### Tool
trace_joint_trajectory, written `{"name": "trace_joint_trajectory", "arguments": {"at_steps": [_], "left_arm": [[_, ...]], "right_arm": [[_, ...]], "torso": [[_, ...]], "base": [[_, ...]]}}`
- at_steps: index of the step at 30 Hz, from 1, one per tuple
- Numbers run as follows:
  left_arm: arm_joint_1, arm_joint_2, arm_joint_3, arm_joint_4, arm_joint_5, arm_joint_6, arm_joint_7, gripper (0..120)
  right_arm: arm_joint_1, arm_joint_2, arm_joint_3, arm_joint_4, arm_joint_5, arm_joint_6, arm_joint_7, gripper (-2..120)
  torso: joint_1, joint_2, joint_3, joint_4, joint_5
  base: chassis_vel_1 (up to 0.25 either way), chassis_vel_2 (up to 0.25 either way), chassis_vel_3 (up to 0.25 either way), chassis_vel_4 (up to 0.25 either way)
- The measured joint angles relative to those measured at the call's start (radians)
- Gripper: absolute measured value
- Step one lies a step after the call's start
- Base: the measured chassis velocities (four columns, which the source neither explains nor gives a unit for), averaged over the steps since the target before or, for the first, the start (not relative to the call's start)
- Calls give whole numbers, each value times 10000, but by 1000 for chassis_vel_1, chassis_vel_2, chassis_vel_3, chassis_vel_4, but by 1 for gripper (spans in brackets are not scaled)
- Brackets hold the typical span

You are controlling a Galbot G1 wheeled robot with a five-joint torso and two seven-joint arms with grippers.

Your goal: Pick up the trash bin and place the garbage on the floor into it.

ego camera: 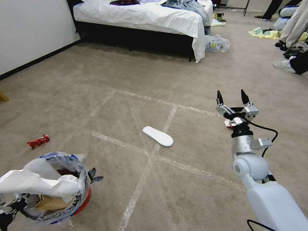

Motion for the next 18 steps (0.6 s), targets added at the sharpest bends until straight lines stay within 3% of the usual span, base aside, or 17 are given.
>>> {"name": "trace_joint_trajectory", "arguments": {"at_steps": [18], "left_arm": [[-82, -23, 17, 282, 81, -25, 138, 1]], "right_arm": [[-162, 310, -221, -249, -151, 50, -97, 100]], "torso": [[0, 1, 0, 0, 1]], "base": [[0, 0, 0, 0]]}}
